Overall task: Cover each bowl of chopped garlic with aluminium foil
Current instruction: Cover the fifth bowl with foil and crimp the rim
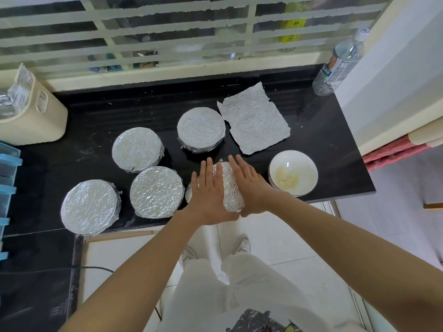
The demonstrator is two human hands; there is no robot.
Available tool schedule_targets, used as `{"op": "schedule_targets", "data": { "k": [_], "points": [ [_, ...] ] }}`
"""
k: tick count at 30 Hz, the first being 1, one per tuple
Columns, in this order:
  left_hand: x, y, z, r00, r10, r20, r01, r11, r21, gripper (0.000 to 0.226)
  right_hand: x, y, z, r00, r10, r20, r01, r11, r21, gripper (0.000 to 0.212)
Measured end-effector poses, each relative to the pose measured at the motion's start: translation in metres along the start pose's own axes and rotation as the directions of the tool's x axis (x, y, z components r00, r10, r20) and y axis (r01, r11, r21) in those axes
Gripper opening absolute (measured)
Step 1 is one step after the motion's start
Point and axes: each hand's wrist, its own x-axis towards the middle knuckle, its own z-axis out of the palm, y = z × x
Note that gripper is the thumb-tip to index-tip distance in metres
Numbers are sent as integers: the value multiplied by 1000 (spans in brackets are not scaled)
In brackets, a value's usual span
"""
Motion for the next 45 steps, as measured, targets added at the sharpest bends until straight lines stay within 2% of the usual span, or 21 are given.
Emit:
{"op": "schedule_targets", "data": {
  "k": [3,7,10,13,15,19,24,27,36,41,45],
  "points": [
    [1,7,-3,989,-31,-146,2,981,-195,117,-11,7,-6,998,15,64,-24,989,146,146],
    [6,22,10,964,-70,-258,58,997,-55,111,-27,15,-1,987,59,151,-117,907,406,129],
    [13,32,20,960,-90,-265,93,996,-3,106,-33,15,3,987,109,115,-155,810,565,111],
    [17,30,28,946,-94,-309,115,992,52,106,-37,15,5,987,142,78,-158,740,654,94],
    [17,26,33,932,-71,-355,109,990,89,105,-38,16,8,981,194,12,-155,745,649,82],
    [18,21,38,914,-14,-405,75,988,135,101,-40,21,22,936,282,-210,-103,791,604,53],
    [19,20,40,914,-25,-405,100,981,164,100,-38,19,35,880,314,-356,-65,823,564,31],
    [19,20,40,917,-29,-397,99,983,157,103,-35,15,38,857,340,-388,-107,853,511,21],
    [20,18,41,929,-30,-369,92,984,153,109,-29,15,40,850,353,-390,-174,889,423,23],
    [18,19,36,923,-28,-384,61,996,72,93,-31,13,37,868,365,-336,-177,860,478,24],
    [19,20,37,914,-27,-406,62,995,74,88,-31,12,35,852,413,-321,-182,809,559,44]
  ]
}}
